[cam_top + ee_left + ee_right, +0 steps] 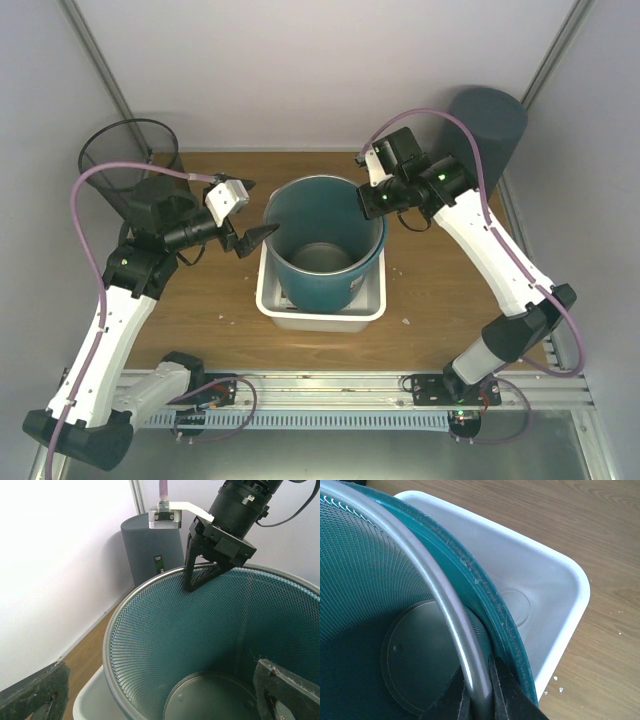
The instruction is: Turn the large container upside down
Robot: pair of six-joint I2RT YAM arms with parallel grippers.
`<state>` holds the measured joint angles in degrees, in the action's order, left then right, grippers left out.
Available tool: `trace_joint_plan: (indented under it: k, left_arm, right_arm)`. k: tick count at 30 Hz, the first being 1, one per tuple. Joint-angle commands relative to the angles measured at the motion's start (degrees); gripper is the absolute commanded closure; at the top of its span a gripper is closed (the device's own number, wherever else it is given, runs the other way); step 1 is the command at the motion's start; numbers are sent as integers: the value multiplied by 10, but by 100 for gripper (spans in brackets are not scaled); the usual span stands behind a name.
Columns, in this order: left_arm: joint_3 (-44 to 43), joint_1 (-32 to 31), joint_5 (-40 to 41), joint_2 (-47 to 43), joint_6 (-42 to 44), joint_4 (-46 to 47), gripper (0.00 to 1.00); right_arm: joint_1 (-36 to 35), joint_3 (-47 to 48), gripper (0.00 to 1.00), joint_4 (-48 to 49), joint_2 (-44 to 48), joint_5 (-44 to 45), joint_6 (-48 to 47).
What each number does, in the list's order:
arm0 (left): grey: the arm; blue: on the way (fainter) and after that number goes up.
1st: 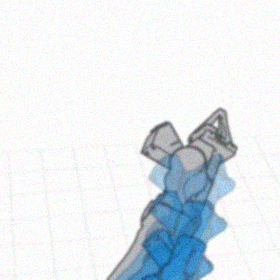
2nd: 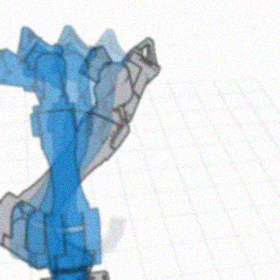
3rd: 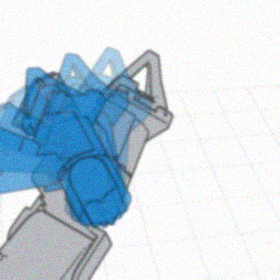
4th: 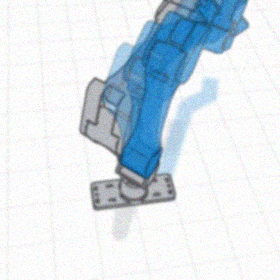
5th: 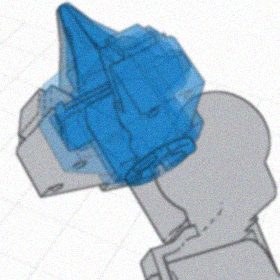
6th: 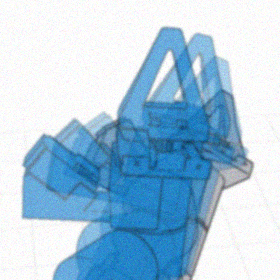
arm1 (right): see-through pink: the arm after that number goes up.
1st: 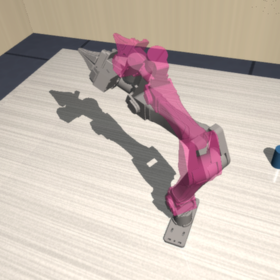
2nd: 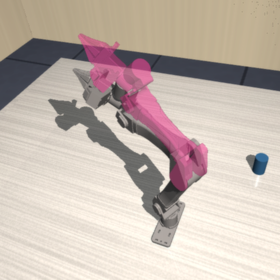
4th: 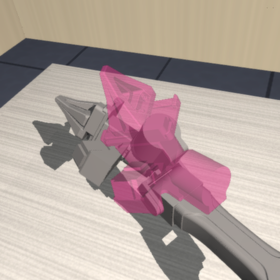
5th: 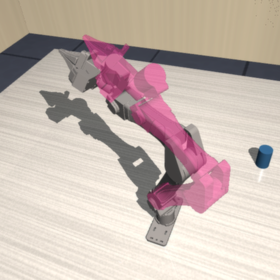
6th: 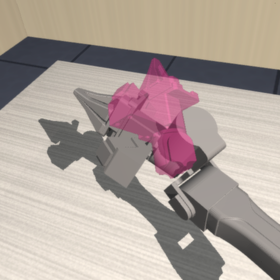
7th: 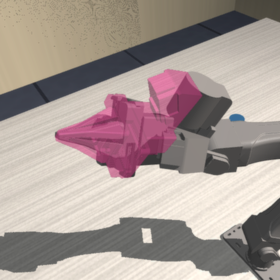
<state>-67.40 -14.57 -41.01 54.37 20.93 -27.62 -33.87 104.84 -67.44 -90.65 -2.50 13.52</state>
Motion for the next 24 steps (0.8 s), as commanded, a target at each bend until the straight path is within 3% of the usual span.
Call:
trace_joint_plan:
  k: [1,15,24]
  left_arm:
    - [7,-6,1,-6,-10,31,1]
    - [2,-11,10,-4,-11,29,1]
    - [0,-10,16,-5,-6,29,1]
  right_arm:
    - [-14,3,99,-86,6,-6,-18]
    - [-14,138,99,-83,51,56,-8]
    - [-14,182,99,-8,89,66,10]
